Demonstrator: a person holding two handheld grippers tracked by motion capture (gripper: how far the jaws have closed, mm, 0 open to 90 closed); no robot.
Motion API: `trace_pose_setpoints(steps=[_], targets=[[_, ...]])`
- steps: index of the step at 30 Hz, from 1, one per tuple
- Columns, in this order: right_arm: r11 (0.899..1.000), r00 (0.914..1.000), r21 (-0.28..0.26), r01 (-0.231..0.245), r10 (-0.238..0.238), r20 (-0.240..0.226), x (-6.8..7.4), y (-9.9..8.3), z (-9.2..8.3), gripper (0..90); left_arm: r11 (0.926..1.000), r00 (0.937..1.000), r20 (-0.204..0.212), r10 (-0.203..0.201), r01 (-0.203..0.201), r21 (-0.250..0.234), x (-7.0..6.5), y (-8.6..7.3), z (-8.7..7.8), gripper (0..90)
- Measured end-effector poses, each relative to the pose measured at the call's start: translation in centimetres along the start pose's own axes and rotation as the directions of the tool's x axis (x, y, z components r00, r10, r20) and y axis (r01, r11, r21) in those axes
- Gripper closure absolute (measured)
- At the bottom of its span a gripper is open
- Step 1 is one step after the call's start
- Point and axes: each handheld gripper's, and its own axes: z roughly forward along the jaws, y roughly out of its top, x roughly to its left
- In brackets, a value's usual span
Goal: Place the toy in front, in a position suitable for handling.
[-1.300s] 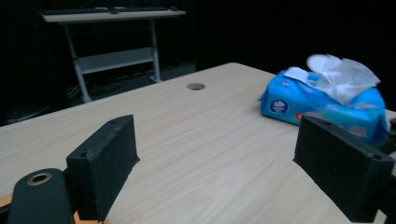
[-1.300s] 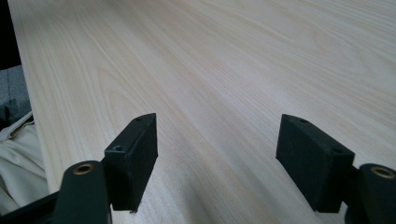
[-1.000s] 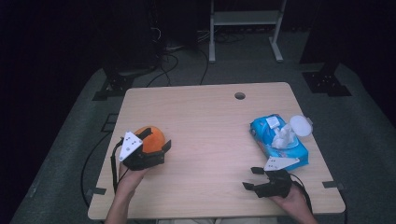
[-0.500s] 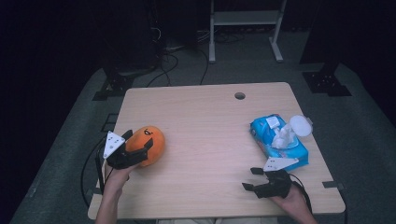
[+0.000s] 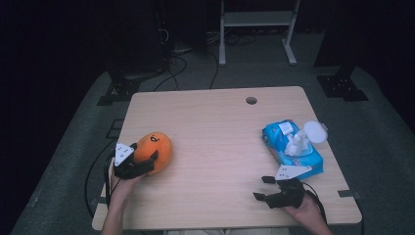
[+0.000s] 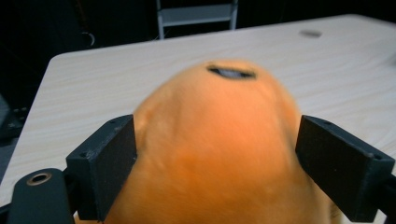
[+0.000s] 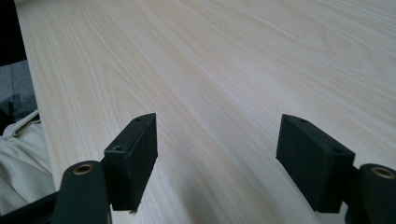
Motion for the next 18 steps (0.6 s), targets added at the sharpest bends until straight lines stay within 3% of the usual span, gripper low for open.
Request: trace_pose_setpoints(steps=[5, 9, 13, 18], targets=[[1.0, 1.0, 0.008, 0.007, -0.007, -0.001, 0.1, 0.0, 0.1, 28.1, 1.0, 0.9998, -0.02, 0.002, -0.002, 0.005, -0.3, -0.1, 0.3, 13.9], [1.0, 1.0, 0.007, 0.006, -0.006, -0.002, 0.1, 0.0, 0.1, 28.2, 0.9979, 0.9973, -0.042, 0.06, -0.059, 0.029, -0.9, -0.2, 0.6, 14.2], [1.0, 1.0, 0.007, 0.006, -0.006, 0.0, 0.1, 0.0, 0.2, 28.2, 0.992, 0.9909, -0.061, 0.12, -0.117, 0.047, -1.4, -0.1, 0.8, 14.2], [1.0, 1.0, 0.006, 0.008, -0.008, 0.001, 0.2, 0.0, 0.1, 28.2, 0.9902, 0.9889, -0.066, 0.133, -0.13, 0.05, -1.5, -0.1, 0.9, 14.7]])
